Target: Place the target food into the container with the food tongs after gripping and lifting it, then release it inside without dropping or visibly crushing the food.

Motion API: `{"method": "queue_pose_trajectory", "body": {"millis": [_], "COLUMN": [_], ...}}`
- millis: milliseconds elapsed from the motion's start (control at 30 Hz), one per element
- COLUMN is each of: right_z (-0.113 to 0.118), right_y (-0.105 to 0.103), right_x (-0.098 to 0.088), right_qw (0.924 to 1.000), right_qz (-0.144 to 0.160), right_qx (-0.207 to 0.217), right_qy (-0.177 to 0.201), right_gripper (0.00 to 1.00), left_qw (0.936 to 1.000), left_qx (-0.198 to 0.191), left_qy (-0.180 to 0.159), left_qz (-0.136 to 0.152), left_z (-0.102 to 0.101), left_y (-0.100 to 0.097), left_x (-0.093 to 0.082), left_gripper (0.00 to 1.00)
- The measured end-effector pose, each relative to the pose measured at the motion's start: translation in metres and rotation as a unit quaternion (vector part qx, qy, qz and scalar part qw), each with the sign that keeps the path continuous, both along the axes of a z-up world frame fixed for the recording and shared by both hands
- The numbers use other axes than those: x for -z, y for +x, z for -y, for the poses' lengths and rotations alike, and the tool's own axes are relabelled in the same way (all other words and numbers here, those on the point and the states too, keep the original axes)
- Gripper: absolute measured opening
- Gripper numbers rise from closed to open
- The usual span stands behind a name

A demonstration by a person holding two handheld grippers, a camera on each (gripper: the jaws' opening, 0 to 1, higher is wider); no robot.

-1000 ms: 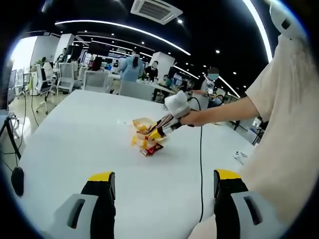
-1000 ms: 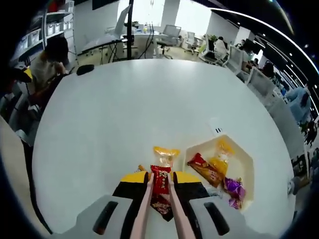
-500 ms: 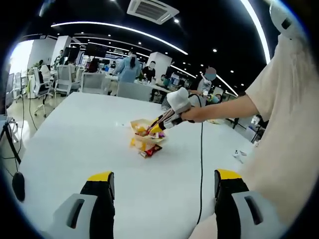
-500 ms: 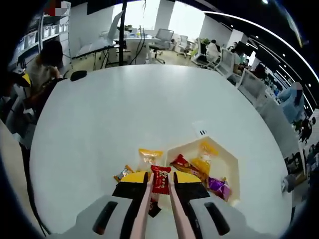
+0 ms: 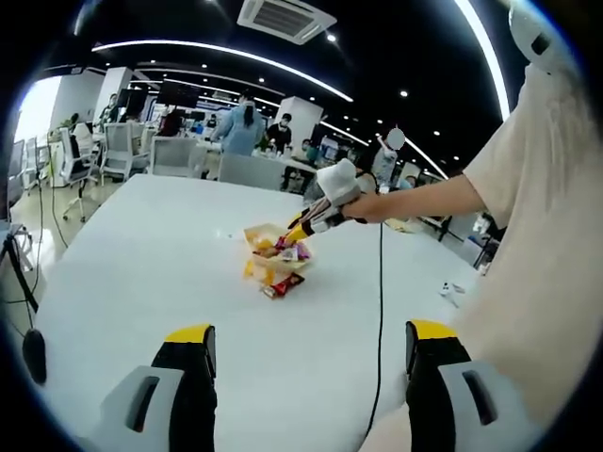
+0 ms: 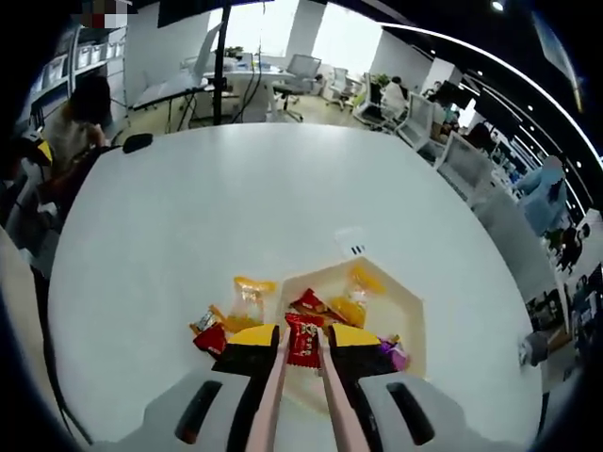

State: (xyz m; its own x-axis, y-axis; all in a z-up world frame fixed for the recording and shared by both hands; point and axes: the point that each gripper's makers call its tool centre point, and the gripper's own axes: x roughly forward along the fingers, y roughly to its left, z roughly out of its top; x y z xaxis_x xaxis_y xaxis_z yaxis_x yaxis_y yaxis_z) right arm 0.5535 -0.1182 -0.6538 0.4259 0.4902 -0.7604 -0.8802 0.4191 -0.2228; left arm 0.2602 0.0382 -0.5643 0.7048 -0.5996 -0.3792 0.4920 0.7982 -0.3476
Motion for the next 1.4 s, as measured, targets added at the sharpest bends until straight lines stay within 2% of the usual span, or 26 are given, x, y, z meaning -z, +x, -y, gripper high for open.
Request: {"method": "queue_pose_trajectory", "body": {"millis": [833, 1400], "right_z": [0.011, 0.011], "right_y": [0.04, 0.043], "right_x": [-0.025, -0.027], "right_qw": [0.9994, 0.9993], "right_qz": [0.034, 0.036], "right_qx": [-0.001, -0.001], "right_qy": [-0.009, -0.011], "right_gripper": [0.19, 0.21], "left_qw": [1.0, 1.0], "left_qx": [0.007, 0.005], "left_qy": [-0.002, -0.002], "left_qz": [-0.002, -0.003], "left_z": [0.004, 0.004], "left_y": [0.006, 0.005], "left_x": [0.001, 0.002], "left_gripper": [0.82, 0.82]}}
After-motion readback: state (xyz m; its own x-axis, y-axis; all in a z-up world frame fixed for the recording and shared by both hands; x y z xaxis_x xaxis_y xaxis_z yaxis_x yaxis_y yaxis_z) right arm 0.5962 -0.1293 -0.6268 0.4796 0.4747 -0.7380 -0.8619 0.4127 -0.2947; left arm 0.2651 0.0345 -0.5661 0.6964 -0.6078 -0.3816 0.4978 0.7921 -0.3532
